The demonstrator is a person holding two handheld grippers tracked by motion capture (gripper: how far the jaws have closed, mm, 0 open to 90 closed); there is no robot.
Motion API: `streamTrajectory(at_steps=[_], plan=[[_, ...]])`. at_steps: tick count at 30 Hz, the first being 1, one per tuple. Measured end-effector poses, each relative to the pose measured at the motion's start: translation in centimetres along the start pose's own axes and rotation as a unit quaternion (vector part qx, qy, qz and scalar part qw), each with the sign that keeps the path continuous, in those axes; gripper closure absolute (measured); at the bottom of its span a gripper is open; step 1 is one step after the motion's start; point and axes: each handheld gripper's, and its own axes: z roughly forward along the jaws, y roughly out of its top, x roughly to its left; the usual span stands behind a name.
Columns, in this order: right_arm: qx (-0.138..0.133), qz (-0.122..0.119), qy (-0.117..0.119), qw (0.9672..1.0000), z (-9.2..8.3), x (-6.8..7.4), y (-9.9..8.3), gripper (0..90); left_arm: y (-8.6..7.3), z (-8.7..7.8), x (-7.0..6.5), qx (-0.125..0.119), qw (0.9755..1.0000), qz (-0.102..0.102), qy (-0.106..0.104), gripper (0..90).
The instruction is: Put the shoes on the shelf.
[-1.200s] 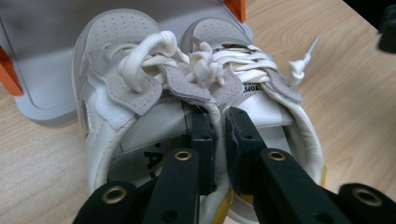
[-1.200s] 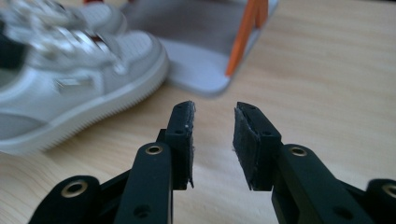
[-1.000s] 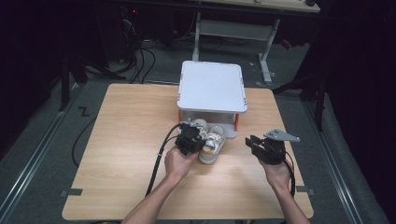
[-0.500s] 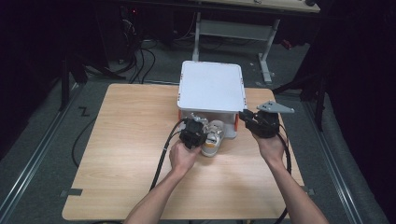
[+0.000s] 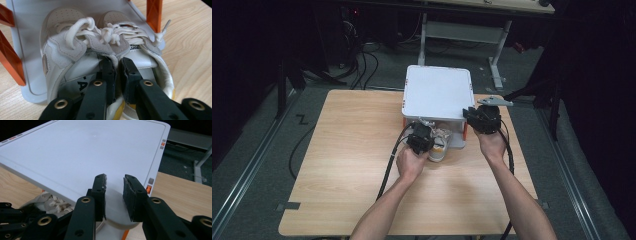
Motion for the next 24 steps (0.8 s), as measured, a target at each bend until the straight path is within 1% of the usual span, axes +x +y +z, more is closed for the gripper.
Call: streamTrajectory(at_steps=[2,3,5,7,9,10,12,14,15,18,19,21,22,23,24], plan=[[-0.003,0.015,0.007,0.9999,0.4,-0.2,0.1,71.5,0.0,0.3,0.1,-0.004,0.9999,-0.009,0.004,81.6],[-0.003,0.015,0.007,0.9999,0.4,-0.2,0.1,71.5,0.1,0.4,0.2,-0.005,0.9999,-0.011,0.003,81.6],[-0.006,0.008,0.004,0.9999,0.5,-0.2,0.1,71.5,0.2,0.6,0.3,-0.004,1.0000,-0.005,0.006,81.0],[-0.006,0.006,0.004,1.0000,0.5,-0.1,0.1,71.5,0.2,0.6,0.4,-0.003,0.9999,-0.005,0.012,79.6],[-0.008,0.005,0.004,0.9999,0.6,-0.1,0.0,71.5,0.2,0.6,0.4,-0.002,0.9999,-0.002,0.013,75.1],[-0.008,0.005,0.004,0.9999,0.6,-0.1,0.0,71.5,0.2,0.6,0.4,-0.001,0.9999,-0.002,0.012,75.1],[-0.011,0.006,0.004,0.9999,0.5,-0.1,-0.1,71.4,0.2,0.6,0.4,0.001,1.0000,-0.006,0.006,70.5],[-0.011,0.004,0.005,0.9999,0.5,-0.1,-0.1,71.4,0.2,0.6,0.3,0.004,0.9999,-0.007,0.007,67.1],[-0.011,0.003,0.005,0.9999,0.5,-0.1,-0.1,71.4,0.2,0.6,0.3,0.003,0.9999,-0.009,0.006,66.0],[-0.009,0.002,0.005,0.9999,0.5,-0.1,-0.1,71.4,0.3,0.2,0.4,-0.003,0.9999,-0.014,0.003,56.3],[-0.009,0.002,0.005,0.9999,0.5,-0.1,-0.1,71.4,0.3,0.0,0.3,-0.004,0.9999,-0.014,0.007,55.7],[-0.010,0.000,0.004,0.9999,0.5,-0.1,-0.1,71.4,0.2,-0.3,0.3,-0.006,0.9999,-0.012,0.005,52.9],[-0.010,0.002,0.004,0.9999,0.5,-0.1,-0.1,71.5,0.2,-0.6,0.2,-0.011,0.9999,-0.009,0.003,52.3],[-0.011,0.001,0.004,0.9999,0.5,-0.1,-0.1,71.5,0.3,-1.1,0.1,-0.020,0.9998,-0.009,-0.003,51.4],[-0.010,0.002,0.004,0.9999,0.5,-0.1,-0.1,71.5,0.3,-1.1,0.1,-0.020,0.9998,-0.009,-0.003,49.7]])
